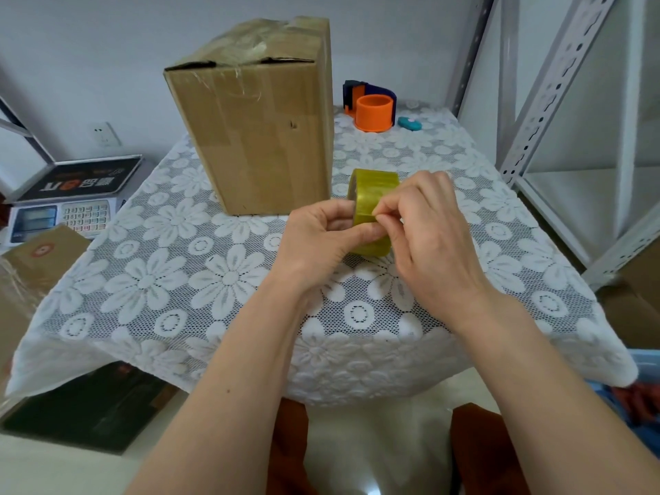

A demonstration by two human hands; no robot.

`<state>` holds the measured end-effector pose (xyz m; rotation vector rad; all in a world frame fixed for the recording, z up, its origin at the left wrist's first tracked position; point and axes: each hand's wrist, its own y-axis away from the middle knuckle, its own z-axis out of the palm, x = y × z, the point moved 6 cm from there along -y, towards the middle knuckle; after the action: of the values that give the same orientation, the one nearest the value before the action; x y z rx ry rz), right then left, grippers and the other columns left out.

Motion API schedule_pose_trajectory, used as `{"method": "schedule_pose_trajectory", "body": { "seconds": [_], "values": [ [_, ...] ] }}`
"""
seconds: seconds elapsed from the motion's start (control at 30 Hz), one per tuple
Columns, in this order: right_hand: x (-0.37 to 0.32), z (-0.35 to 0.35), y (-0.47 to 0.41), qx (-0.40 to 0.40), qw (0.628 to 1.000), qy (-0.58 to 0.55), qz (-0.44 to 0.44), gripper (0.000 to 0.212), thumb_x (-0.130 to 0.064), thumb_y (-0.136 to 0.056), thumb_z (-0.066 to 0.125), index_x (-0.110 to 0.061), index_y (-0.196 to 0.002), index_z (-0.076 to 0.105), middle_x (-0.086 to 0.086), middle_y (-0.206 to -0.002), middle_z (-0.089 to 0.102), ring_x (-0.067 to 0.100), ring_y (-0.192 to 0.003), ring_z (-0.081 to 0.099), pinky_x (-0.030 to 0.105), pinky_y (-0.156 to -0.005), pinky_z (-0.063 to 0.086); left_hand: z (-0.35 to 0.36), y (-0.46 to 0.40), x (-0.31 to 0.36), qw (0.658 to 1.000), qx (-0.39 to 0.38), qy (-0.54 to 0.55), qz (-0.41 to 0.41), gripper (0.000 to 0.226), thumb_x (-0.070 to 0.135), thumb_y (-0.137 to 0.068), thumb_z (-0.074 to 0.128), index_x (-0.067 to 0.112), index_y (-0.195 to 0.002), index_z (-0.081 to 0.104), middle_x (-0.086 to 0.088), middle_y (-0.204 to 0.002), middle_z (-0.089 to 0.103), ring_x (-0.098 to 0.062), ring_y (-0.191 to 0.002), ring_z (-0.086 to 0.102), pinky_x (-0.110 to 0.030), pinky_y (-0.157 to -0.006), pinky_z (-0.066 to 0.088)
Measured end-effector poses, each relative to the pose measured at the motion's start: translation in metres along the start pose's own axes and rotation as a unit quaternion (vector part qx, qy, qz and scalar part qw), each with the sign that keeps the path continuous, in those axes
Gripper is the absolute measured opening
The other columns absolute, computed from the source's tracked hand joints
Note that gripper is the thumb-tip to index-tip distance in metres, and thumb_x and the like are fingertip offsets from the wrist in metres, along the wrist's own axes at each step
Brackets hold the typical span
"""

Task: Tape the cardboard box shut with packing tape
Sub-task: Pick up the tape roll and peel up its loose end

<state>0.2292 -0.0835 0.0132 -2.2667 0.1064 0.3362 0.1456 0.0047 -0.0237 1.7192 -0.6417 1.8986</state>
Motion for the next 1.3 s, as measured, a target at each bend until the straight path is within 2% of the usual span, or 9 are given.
{"method": "schedule_pose_trajectory", "body": {
  "seconds": [0.23,0.4,0.5,0.6,0.67,0.8,0.97,1.13,1.3],
  "values": [
    [-0.003,0.002,0.001,-0.007,1.0,0.007,-0.017,0.014,-0.012,-0.09,0.051,-0.003,-0.085,0.06,0.012,-0.088,0.056,0.025,-0.086,0.047,0.028,-0.07,0.037,-0.002,-0.001,0.003,0.999,-0.017,0.027,-0.015,0.016,0.001,-0.07,0.076,0.007,-0.084,0.072,-0.007,-0.074,0.076,-0.017,-0.066,0.072,-0.022,-0.061,0.056],
    [0.0,-0.001,0.003,0.028,0.999,-0.033,0.008,0.011,-0.013,-0.089,0.057,-0.003,-0.089,0.061,0.013,-0.1,0.054,0.021,-0.096,0.042,0.018,-0.08,0.033,-0.002,0.0,0.006,1.0,-0.023,0.003,0.02,0.016,0.0,-0.073,0.075,0.007,-0.087,0.072,-0.006,-0.075,0.075,-0.016,-0.067,0.072,-0.022,-0.063,0.056],
    [0.001,-0.003,0.004,0.041,0.997,-0.058,0.018,0.016,-0.017,-0.085,0.063,-0.003,-0.091,0.061,0.011,-0.099,0.055,0.021,-0.095,0.044,0.017,-0.083,0.032,-0.002,0.0,0.007,0.998,-0.055,-0.011,0.032,0.026,-0.007,-0.074,0.071,0.007,-0.095,0.071,-0.008,-0.085,0.075,-0.018,-0.079,0.071,-0.025,-0.071,0.057],
    [0.003,-0.008,0.003,0.072,0.996,-0.056,0.022,0.01,-0.01,-0.084,0.066,-0.002,-0.088,0.062,0.011,-0.091,0.058,0.021,-0.089,0.048,0.017,-0.078,0.034,0.002,0.002,0.007,0.995,-0.091,-0.016,0.038,0.038,-0.011,-0.07,0.071,0.004,-0.104,0.067,-0.008,-0.094,0.073,-0.018,-0.088,0.069,-0.028,-0.08,0.057],
    [0.005,-0.012,0.003,0.096,0.993,-0.069,0.027,0.008,-0.004,-0.085,0.064,-0.002,-0.093,0.063,0.009,-0.087,0.06,0.024,-0.084,0.051,0.023,-0.075,0.04,0.002,0.002,0.007,0.996,-0.073,-0.012,0.042,0.036,-0.008,-0.071,0.072,0.005,-0.105,0.067,-0.01,-0.097,0.073,-0.019,-0.09,0.069,-0.031,-0.083,0.056],
    [0.009,-0.013,0.003,0.107,0.991,-0.072,0.044,0.029,0.001,-0.085,0.061,-0.004,-0.114,0.061,0.01,-0.087,0.06,0.023,-0.086,0.054,0.029,-0.077,0.046,0.004,0.002,0.006,0.998,-0.039,-0.007,0.052,0.028,-0.005,-0.075,0.071,0.011,-0.097,0.07,-0.006,-0.093,0.075,-0.017,-0.088,0.071,-0.031,-0.08,0.057],
    [0.017,-0.014,0.003,0.128,0.987,-0.071,0.064,0.009,-0.005,-0.087,0.061,0.001,-0.089,0.067,0.016,-0.096,0.056,0.029,-0.092,0.055,0.042,-0.072,0.051,0.003,0.003,0.008,0.998,-0.021,0.0,0.055,0.028,-0.005,-0.076,0.07,0.007,-0.102,0.069,-0.009,-0.095,0.074,-0.017,-0.09,0.07,-0.029,-0.081,0.057],
    [0.013,-0.014,0.004,0.131,0.99,-0.032,0.048,0.008,-0.003,-0.087,0.062,0.001,-0.083,0.067,0.014,-0.083,0.06,0.028,-0.077,0.058,0.039,-0.065,0.05,0.004,0.006,0.007,0.997,0.022,-0.029,0.064,0.029,-0.001,-0.072,0.076,0.011,-0.098,0.071,-0.01,-0.092,0.075,-0.023,-0.089,0.072,-0.036,-0.081,0.058],
    [0.004,-0.014,0.004,0.135,0.991,0.014,0.009,0.01,-0.002,-0.086,0.062,0.003,-0.079,0.067,0.015,-0.076,0.057,0.028,-0.072,0.054,0.03,-0.062,0.041,-0.002,0.004,0.009,0.993,0.084,-0.011,0.08,0.018,-0.001,-0.072,0.076,0.007,-0.088,0.072,-0.011,-0.082,0.075,-0.02,-0.075,0.072,-0.031,-0.073,0.059]
  ]
}}
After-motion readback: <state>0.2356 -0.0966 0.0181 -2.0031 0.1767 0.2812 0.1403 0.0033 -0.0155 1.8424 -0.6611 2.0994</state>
